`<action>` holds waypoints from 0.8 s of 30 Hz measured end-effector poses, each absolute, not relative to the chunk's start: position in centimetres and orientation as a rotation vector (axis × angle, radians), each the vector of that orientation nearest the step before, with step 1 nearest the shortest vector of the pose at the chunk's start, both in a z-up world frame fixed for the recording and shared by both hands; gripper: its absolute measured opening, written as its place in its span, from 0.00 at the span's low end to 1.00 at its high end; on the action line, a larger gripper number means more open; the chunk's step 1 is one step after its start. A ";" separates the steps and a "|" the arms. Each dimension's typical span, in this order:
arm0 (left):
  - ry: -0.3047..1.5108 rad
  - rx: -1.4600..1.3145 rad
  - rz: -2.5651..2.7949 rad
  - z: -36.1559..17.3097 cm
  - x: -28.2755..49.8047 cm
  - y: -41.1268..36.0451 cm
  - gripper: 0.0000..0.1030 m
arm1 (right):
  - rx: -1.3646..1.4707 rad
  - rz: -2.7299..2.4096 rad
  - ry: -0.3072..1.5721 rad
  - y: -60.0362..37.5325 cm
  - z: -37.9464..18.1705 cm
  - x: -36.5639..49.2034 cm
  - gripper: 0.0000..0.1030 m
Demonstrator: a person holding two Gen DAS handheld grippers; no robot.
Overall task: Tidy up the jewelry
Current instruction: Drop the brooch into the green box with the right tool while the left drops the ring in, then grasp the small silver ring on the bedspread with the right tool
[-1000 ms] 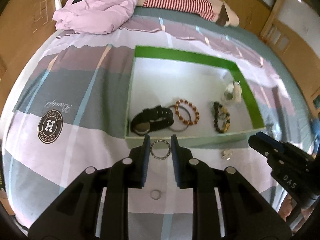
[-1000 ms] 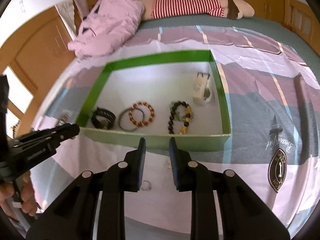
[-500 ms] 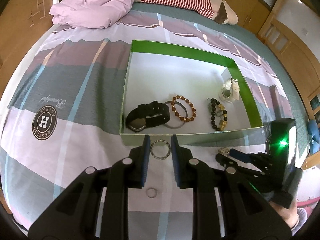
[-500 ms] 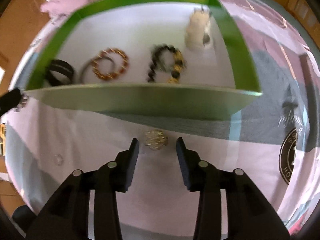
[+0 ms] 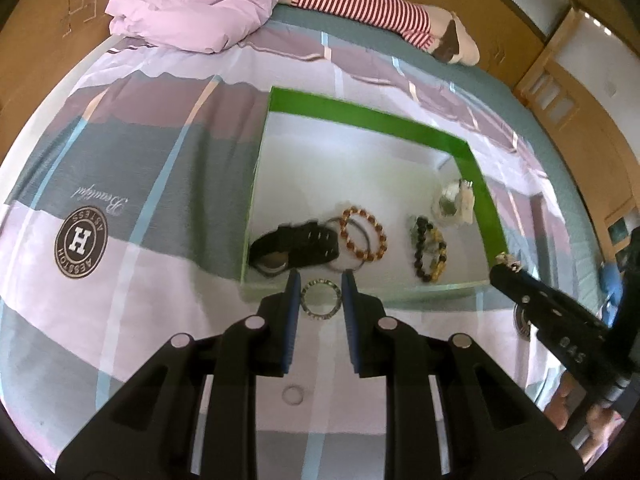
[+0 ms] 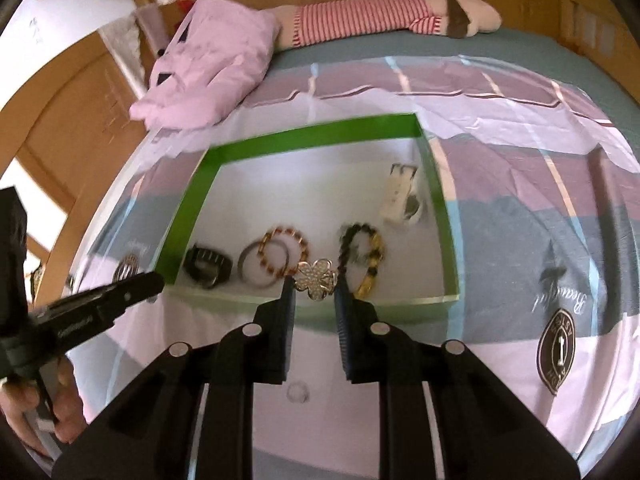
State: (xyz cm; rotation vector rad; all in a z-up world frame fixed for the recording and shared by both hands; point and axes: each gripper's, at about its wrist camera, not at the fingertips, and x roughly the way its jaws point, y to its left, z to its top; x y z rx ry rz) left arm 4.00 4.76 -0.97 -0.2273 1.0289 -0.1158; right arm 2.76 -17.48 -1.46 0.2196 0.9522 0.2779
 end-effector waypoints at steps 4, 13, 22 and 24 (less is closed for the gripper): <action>0.979 -0.236 -0.124 -0.3 4.9 4.4 0.20 | 0.233 0.257 0.977 -17.5 -2.4 5.0 0.19; 0.997 -0.243 -0.138 -0.7 4.6 4.3 0.33 | 0.263 0.298 0.978 -18.0 -1.9 4.5 0.43; 1.264 -0.209 -0.089 -6.3 0.9 5.0 0.42 | 0.099 0.308 1.203 -15.1 -6.1 1.5 0.34; 1.293 -0.182 -0.094 -7.2 0.3 4.8 0.44 | 0.093 0.322 1.251 -14.7 -7.4 1.4 0.34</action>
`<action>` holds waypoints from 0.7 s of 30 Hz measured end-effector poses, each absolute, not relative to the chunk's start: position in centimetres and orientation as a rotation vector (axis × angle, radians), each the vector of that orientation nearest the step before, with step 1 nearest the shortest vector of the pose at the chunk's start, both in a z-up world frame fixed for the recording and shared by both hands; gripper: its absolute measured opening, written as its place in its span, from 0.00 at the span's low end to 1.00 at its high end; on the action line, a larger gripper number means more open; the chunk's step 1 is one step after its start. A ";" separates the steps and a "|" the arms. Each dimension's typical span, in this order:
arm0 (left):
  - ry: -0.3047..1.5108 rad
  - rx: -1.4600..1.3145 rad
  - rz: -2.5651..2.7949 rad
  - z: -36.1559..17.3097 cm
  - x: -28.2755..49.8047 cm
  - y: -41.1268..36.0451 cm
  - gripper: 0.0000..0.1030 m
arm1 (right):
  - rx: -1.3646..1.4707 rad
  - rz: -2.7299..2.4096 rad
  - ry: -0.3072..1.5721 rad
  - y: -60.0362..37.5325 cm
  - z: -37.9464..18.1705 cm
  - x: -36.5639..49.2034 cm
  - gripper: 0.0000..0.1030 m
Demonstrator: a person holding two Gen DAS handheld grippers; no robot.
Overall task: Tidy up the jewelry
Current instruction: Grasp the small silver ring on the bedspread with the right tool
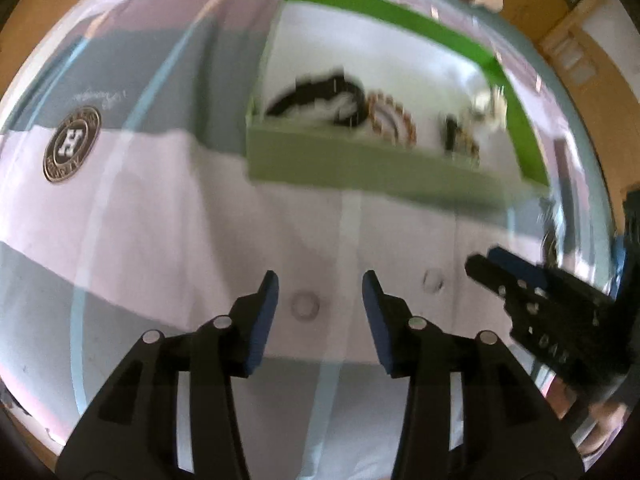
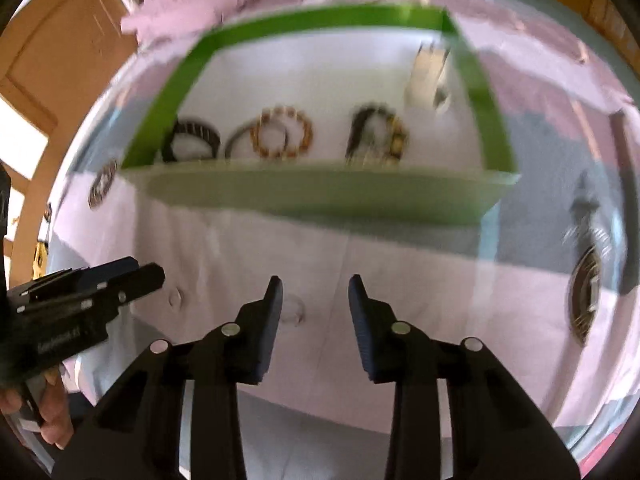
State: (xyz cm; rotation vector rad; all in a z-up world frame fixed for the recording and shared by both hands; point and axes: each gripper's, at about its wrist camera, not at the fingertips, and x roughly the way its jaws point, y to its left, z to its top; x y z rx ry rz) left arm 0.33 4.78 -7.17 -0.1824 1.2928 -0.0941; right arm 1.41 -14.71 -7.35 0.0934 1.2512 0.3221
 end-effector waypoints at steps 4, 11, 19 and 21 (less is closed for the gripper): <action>1.314 -0.112 -0.061 -8.5 0.2 4.5 0.47 | 0.085 0.339 1.278 -13.9 -8.1 1.5 0.34; 1.346 -0.071 -0.046 -10.0 0.7 3.9 0.46 | -0.006 0.341 1.316 -11.3 -9.5 1.4 0.34; 1.337 -0.009 -0.031 -10.8 0.6 3.2 0.47 | -0.075 0.332 1.294 -10.7 -10.0 0.7 0.34; 1.333 0.000 -0.029 -10.9 0.5 3.2 0.46 | -0.081 0.330 1.290 -10.7 -10.0 0.7 0.34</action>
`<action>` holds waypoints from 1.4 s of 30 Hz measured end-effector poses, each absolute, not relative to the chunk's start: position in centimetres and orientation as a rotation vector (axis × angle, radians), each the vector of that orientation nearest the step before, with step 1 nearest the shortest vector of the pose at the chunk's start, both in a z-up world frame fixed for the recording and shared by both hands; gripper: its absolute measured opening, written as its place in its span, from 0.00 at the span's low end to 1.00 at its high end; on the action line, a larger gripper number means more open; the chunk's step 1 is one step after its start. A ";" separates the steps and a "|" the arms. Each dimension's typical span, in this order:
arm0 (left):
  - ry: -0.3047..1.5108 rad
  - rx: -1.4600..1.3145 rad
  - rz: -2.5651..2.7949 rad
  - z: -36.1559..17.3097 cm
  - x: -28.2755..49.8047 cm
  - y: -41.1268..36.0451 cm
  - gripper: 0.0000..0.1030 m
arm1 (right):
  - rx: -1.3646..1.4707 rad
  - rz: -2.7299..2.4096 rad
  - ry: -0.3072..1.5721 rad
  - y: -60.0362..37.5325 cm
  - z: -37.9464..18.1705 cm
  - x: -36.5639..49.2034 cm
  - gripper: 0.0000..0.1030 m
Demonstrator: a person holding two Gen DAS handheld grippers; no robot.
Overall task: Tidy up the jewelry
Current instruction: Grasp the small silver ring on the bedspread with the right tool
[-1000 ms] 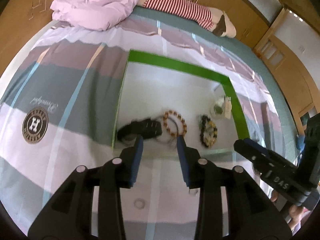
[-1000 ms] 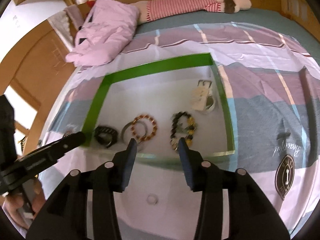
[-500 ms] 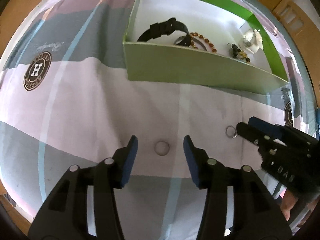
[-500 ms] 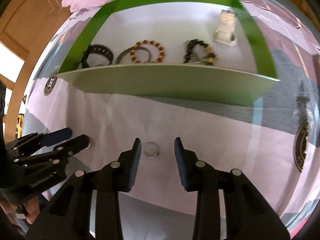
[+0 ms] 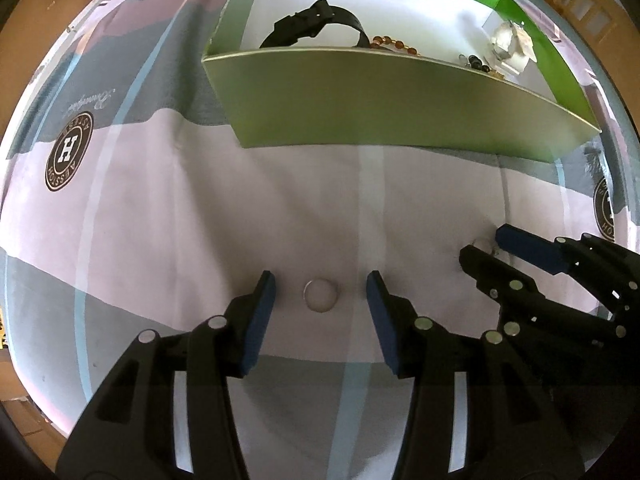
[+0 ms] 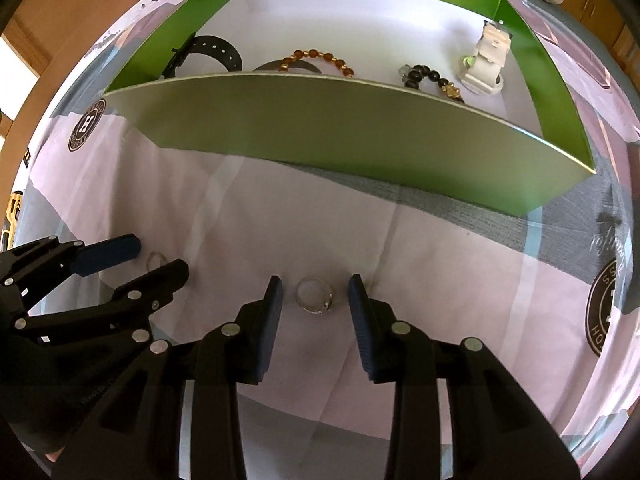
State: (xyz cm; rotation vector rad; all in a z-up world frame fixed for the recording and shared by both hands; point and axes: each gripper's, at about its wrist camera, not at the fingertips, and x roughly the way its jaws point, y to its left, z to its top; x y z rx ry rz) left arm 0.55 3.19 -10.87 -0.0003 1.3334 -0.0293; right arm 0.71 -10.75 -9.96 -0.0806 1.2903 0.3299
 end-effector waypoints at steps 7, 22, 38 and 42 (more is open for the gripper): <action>1.314 0.037 -0.037 -10.8 0.2 1.8 0.37 | -0.119 0.304 1.273 -10.8 -9.9 0.7 0.20; 1.321 0.006 -0.081 -10.2 0.1 0.2 0.18 | -0.089 0.301 1.279 -11.6 -9.7 1.0 0.19; 1.355 -0.129 -0.119 -10.5 0.6 3.0 0.42 | 0.018 0.332 1.325 -13.3 -9.8 2.3 0.28; 1.358 -0.126 -0.116 -10.3 0.4 3.1 0.42 | 0.003 0.314 1.312 -13.3 -9.5 2.2 0.28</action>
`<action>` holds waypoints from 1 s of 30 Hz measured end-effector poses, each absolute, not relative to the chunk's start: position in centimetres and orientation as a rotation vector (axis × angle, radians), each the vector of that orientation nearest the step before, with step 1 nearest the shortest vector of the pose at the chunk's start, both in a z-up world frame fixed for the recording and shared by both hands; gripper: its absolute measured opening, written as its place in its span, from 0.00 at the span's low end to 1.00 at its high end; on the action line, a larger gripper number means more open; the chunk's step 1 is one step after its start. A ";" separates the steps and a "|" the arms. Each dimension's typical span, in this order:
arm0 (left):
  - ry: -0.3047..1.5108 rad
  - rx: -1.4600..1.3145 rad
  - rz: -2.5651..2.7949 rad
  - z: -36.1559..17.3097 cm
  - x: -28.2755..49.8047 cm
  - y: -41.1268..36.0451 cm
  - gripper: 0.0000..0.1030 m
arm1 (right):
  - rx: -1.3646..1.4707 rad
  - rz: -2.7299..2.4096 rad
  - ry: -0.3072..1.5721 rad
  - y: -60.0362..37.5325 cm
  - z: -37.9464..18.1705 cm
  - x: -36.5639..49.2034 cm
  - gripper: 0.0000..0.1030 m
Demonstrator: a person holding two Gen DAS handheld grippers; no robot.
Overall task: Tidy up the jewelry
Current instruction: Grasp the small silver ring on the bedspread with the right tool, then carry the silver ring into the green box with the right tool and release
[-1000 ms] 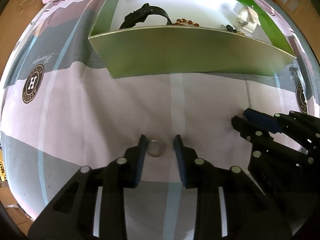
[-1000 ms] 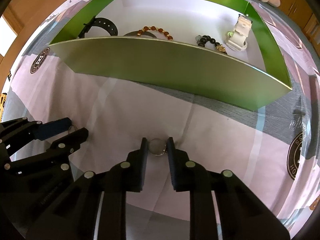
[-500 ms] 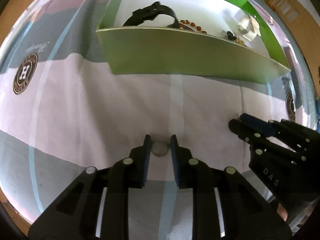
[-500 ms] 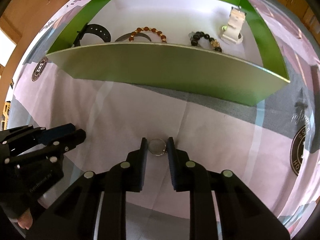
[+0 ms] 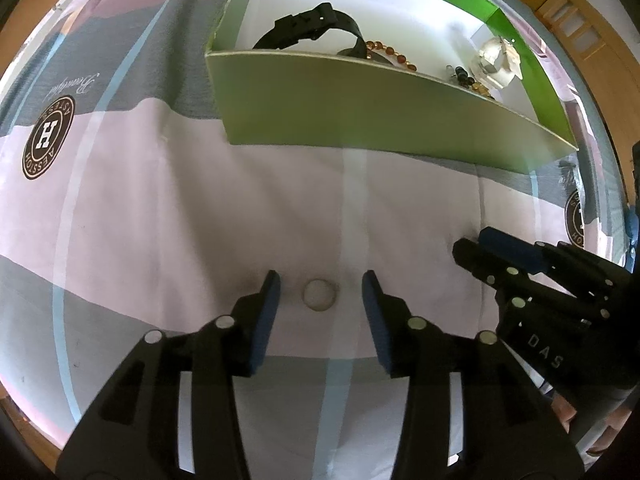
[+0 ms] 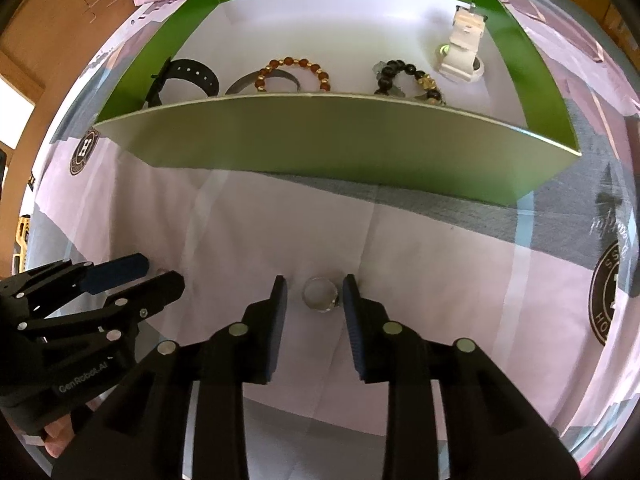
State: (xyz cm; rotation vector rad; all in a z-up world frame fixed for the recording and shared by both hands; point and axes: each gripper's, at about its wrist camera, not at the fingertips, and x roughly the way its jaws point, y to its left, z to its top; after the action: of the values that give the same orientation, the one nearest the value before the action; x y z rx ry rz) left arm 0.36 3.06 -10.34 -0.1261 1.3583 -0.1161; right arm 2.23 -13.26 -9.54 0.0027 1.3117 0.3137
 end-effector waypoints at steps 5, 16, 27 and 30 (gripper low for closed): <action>1.348 -0.066 -0.099 -10.6 0.4 2.0 0.42 | -0.069 0.299 1.297 -12.2 -9.5 1.9 0.28; 1.310 0.048 -0.073 -10.7 -0.1 -0.6 0.33 | -0.094 0.293 1.293 -11.5 -9.8 1.6 0.28; 1.280 0.114 -0.074 -10.7 -0.9 -2.6 0.18 | -0.121 0.291 1.284 -10.9 -10.0 1.2 0.28; 1.277 0.122 -0.074 -10.6 -1.1 -3.0 0.17 | -0.150 0.286 1.276 -10.5 -10.0 0.9 0.19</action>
State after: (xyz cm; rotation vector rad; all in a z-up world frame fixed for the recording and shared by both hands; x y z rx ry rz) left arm -1.10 -2.97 -10.65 0.1220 1.2766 -0.0738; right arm 0.91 -10.47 -10.01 -0.1500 1.2757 0.2861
